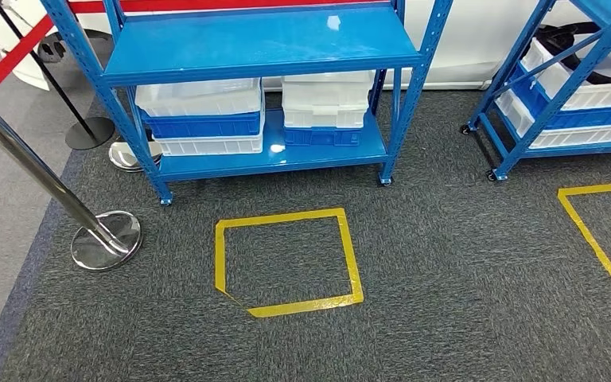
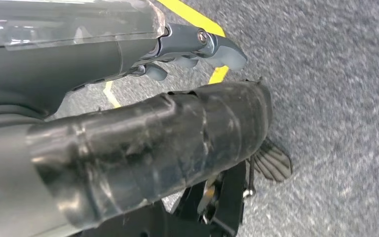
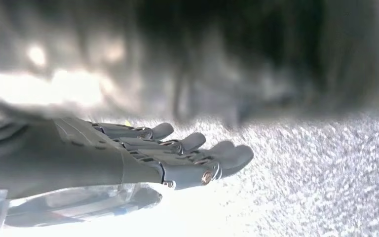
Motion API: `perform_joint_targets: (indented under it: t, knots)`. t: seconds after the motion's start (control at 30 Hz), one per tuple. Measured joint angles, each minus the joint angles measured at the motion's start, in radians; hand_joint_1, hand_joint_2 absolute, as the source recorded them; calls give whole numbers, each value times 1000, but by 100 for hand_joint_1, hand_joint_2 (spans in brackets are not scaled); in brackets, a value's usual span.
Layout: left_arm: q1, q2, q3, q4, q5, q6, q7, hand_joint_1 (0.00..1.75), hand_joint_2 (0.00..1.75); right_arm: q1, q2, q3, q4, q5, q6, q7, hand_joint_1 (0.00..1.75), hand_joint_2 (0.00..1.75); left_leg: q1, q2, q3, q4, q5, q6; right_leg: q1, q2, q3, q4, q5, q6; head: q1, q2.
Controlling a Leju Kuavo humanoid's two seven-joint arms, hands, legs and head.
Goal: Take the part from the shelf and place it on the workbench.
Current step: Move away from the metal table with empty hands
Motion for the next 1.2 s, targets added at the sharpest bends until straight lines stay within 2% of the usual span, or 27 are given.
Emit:
perform_joint_targets:
  t: [0.07,0.13,0.17,0.2,0.23,0.3,0.33,0.37,0.43,0.5,0.53,0.6,0.67,0.7,0.73,0.77,0.8,0.83,0.87,0.9,0.97,1.1,1.2]
  knots:
    - [0,-1,0,0,0,1,-3,0,0,0,1,-3,0,-9,-1,2,0,175,5,2,10,-15,5,11,0,-1,-29,64,-41,7,1,0]
    - [-2,0,0,0,0,1,-8,0,0,-1,1,-10,0,-19,-2,5,0,175,3,2,12,-17,3,17,-3,-2,-97,188,-94,12,2,0]
    - [-2,0,0,0,0,1,-10,0,0,-1,1,-13,0,-23,-3,7,0,175,2,2,13,-17,1,18,-4,-2,-127,239,-107,13,2,0]
    - [-3,0,0,0,-1,1,-11,0,0,-1,1,-17,0,-25,-5,6,0,175,2,1,15,-17,-1,19,-5,-2,-143,256,-98,15,2,0]
    - [-3,1,0,0,-2,2,-12,0,0,0,1,-20,0,-28,-10,-1,0,175,2,0,19,-16,-4,18,-6,-2,-141,237,-71,14,2,0]
    - [-2,1,0,0,-6,5,-11,0,0,0,1,-26,0,-33,-30,-35,0,175,1,-1,27,-13,-12,14,-5,-2,-92,111,10,8,2,0]
    - [-2,0,0,0,-9,8,-10,0,0,0,1,-30,0,-36,-43,-63,0,175,-1,-1,29,-11,-17,9,-3,-3,-66,51,35,4,2,0]
    - [-3,0,0,0,-11,12,-8,0,0,-1,2,-35,0,-40,-55,-98,0,175,-2,-1,30,-9,-20,5,0,-3,-49,10,48,1,2,0]
    - [-4,-1,0,0,-14,22,-3,0,0,-4,4,-46,-1,-50,-73,-171,0,175,-4,-2,31,-10,-23,-5,5,-3,-41,-9,47,-4,2,0]
    - [-5,0,0,0,-17,29,-1,0,0,-5,11,-59,-1,-65,-79,-233,0,175,-5,-2,33,-8,-29,-15,-1,-3,-34,-17,50,-11,2,0]
    - [-5,1,0,0,-18,31,0,0,0,-7,15,-67,-2,-74,-77,-262,0,175,-5,-2,27,9,-43,-21,-4,-4,-30,-23,52,-17,1,0]
    - [-3,3,0,0,-22,36,2,0,0,-11,26,-83,-3,-91,-68,-318,0,175,-1,-3,-14,101,-97,-30,-8,-7,-25,-29,54,-26,-1,0]
    - [-1,3,0,0,-28,43,6,0,0,-17,36,-99,-4,-104,-58,-366,0,175,5,-3,-76,227,-150,-42,-7,-9,-24,-29,52,-32,-1,0]
    - [0,3,0,0,-33,48,10,0,0,-19,42,-107,-5,-111,-51,-382,0,131,10,-3,-94,260,-154,-49,-7,-9,-23,-28,51,-34,-1,0]
    - [2,3,0,0,-39,55,15,0,0,-21,47,-113,-6,-120,-43,-393,0,87,15,-3,-94,255,-136,-56,-8,-8,-21,-27,49,-35,-1,0]
    - [3,3,0,0,-46,64,22,0,0,-23,54,-121,-7,-130,-33,-402,0,44,21,-2,-74,210,-101,-64,-10,-7,-19,-24,45,-34,-1,0]
    - [4,3,-1,0,-52,75,29,0,0,-25,60,-129,-8,-141,-23,-411,0,0,28,-2,-43,140,-61,-71,-12,-6,-18,-18,41,-31,-1,0]
    - [5,2,-1,0,-55,88,40,0,0,-27,66,-139,-9,-154,-10,-417,0,0,31,-3,-14,74,-37,-79,-12,-6,-19,-10,34,-25,-2,0]
    - [4,2,-2,0,-57,104,58,0,0,-29,72,-150,-10,-167,10,-414,0,0,33,-4,8,26,-20,-75,-10,-5,-21,-2,28,-20,-1,0]
    - [3,1,-2,0,-59,120,83,0,0,-32,78,-162,-10,-181,41,-397,0,0,31,-6,19,3,-17,-70,-8,-4,-24,5,23,-15,-1,0]
    - [1,0,-6,0,-81,130,111,0,0,-35,87,-190,-9,-214,103,-305,0,0,27,-9,22,2,-20,-54,-5,-3,-25,7,21,-9,0,0]
    - [6,-1,-62,-1,-199,59,9,0,0,-33,105,-271,-7,-301,142,-42,0,0,22,-10,22,2,-23,-51,-7,-3,-20,-1,22,-6,-1,0]
    - [6,-5,-146,-1,-345,107,-65,0,0,-32,115,-341,-6,-363,136,52,0,0,22,-10,22,2,-25,-48,-8,-2,-18,-5,24,-3,-1,0]
